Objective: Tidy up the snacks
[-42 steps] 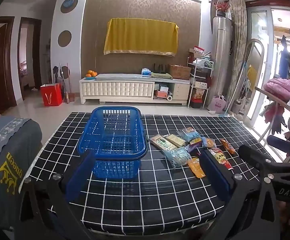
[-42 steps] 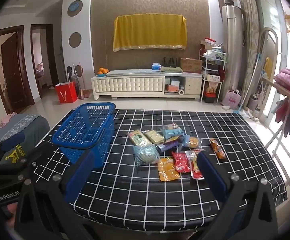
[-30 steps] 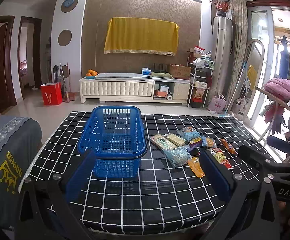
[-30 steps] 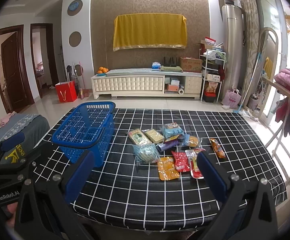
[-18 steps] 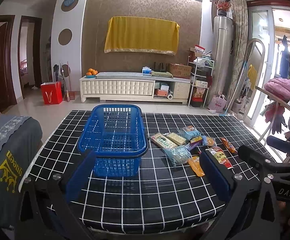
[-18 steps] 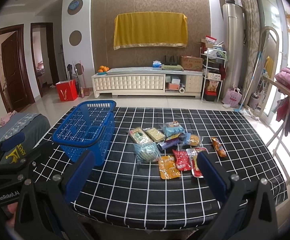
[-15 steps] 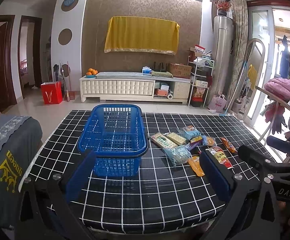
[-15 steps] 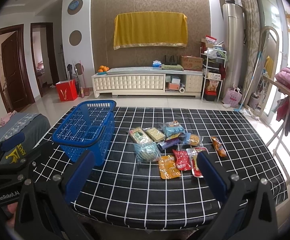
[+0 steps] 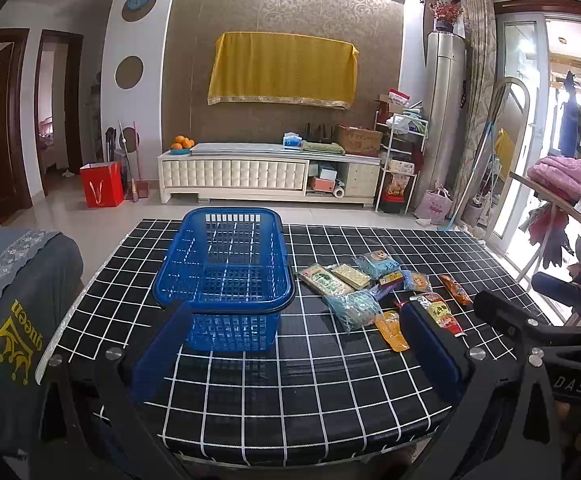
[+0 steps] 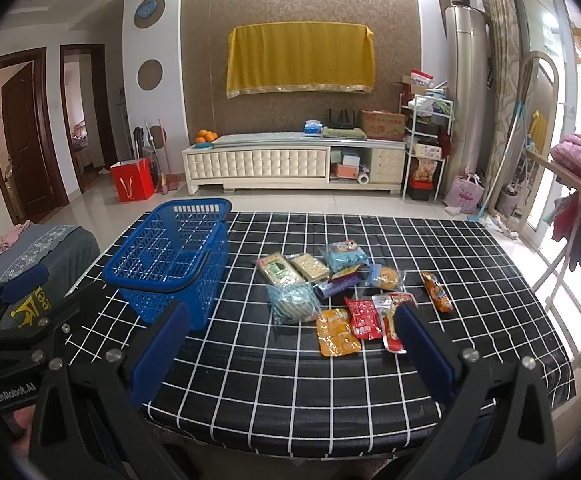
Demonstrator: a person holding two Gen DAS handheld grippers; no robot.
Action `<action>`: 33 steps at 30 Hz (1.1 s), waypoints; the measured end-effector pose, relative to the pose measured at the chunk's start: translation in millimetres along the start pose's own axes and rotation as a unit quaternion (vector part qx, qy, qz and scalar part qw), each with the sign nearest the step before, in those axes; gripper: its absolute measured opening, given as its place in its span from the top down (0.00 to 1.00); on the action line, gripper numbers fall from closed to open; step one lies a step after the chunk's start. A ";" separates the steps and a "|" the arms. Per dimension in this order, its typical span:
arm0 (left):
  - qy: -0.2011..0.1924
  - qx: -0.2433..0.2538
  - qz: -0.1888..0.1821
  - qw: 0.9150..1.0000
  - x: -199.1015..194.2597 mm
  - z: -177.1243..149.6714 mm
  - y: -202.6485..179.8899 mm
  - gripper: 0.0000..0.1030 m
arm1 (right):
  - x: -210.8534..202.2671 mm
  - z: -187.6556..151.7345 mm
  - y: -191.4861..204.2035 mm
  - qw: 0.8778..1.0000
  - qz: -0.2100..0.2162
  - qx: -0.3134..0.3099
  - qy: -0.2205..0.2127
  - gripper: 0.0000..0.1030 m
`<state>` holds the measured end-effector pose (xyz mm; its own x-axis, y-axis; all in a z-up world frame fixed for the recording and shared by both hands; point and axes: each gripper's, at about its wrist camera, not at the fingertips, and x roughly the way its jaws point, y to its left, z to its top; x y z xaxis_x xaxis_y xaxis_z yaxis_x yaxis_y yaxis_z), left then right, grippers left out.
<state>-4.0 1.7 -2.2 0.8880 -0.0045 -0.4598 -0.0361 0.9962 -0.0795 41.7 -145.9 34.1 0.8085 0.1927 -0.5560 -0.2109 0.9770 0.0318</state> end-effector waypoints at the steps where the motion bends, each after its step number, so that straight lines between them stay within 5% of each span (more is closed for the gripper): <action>1: 0.001 0.000 0.000 1.000 0.0 -0.1 0.0 0.00 | -0.4 0.0 0.1 1.000 0.000 0.000 0.000 0.00; 17: 0.008 0.014 -0.003 1.000 20.3 17.0 -13.8 0.00 | 16.5 17.1 -33.6 0.999 0.008 0.034 0.002 0.00; 23: 0.037 0.022 -0.021 0.999 59.4 37.1 -28.8 0.00 | 39.5 31.4 -58.6 0.999 -0.011 0.038 0.020 0.00; 33: 0.076 0.033 -0.018 0.996 122.8 49.9 -54.0 0.00 | 92.0 43.3 -93.2 0.996 0.015 0.039 0.072 0.00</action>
<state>129.9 -48.3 -10.2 0.8086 -0.0477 -0.5864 0.0285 0.9987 -0.0419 159.5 -215.3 15.9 0.7134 0.2129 -0.6676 -0.1860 0.9761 0.1125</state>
